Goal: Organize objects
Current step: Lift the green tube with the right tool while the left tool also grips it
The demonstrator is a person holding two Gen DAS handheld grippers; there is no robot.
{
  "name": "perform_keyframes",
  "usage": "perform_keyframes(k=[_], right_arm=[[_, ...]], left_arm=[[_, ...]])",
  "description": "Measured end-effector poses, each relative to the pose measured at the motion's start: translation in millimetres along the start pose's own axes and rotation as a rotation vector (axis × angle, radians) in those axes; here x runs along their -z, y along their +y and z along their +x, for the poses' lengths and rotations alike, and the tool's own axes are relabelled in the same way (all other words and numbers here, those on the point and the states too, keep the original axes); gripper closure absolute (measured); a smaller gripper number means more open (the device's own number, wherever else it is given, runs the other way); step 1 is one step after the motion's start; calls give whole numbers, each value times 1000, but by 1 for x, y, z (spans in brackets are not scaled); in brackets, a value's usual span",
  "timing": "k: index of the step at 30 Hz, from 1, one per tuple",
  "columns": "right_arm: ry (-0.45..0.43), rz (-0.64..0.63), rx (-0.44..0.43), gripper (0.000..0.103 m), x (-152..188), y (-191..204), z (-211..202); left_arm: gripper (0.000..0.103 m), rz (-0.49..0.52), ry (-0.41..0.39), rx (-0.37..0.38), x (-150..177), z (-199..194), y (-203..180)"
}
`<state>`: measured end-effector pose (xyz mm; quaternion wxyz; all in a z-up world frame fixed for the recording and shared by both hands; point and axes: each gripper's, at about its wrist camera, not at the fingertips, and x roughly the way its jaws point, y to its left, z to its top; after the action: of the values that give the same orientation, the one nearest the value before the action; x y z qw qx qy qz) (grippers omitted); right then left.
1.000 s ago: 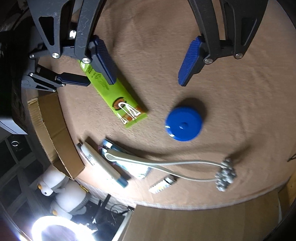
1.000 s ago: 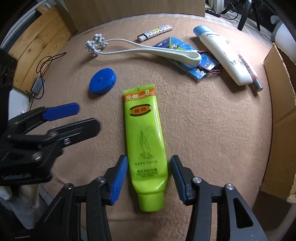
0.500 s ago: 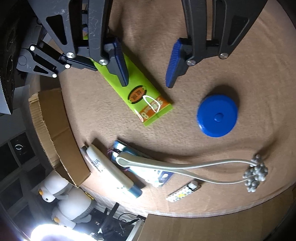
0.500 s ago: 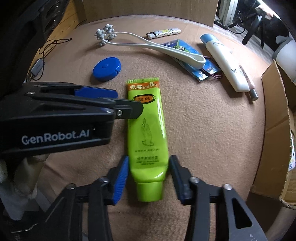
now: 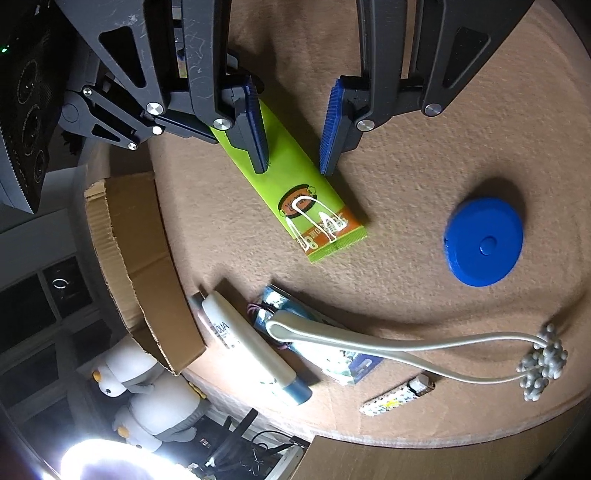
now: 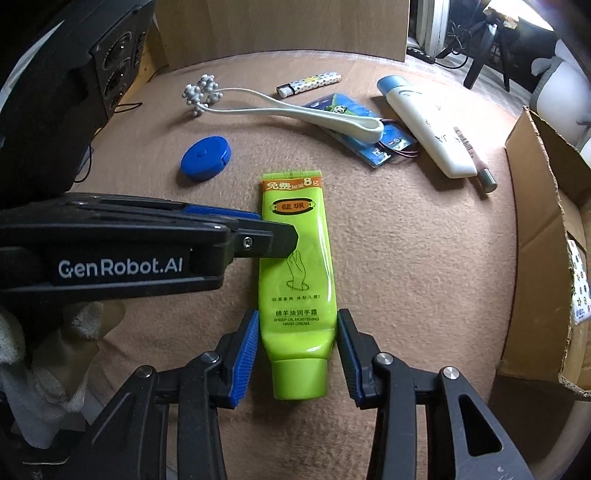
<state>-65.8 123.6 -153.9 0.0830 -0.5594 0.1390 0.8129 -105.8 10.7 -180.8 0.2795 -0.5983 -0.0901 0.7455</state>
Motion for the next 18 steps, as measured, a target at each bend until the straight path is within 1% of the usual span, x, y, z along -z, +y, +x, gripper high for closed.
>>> perform_keyframes(k=[4,6,7,8,9,12,15,18], right_arm=[[-2,7,-1,65,2,-5,-3],[-4,31,-24,65,5,-10,-6],[-10,43,-39,65,7,-13,-11],[-15,48,-48,65,8,-14,-13],[-22,50,-55,65,8,-14,-17],[-20,44,-57,65,9,-11,-19],[-15,49,-56,66,9,-12,-17],[-8,71,-58,66,11,-16,-13]], left_arm=[[72,-11,3,19,2,3,-2],[72,-34,9,49,3,4,1],[70,-61,9,74,3,4,3],[64,-79,10,87,3,5,5],[63,-94,12,94,1,6,6],[62,-83,-4,77,0,8,2],[65,-66,-19,58,-2,9,-1],[72,-63,-30,63,-3,8,-3]])
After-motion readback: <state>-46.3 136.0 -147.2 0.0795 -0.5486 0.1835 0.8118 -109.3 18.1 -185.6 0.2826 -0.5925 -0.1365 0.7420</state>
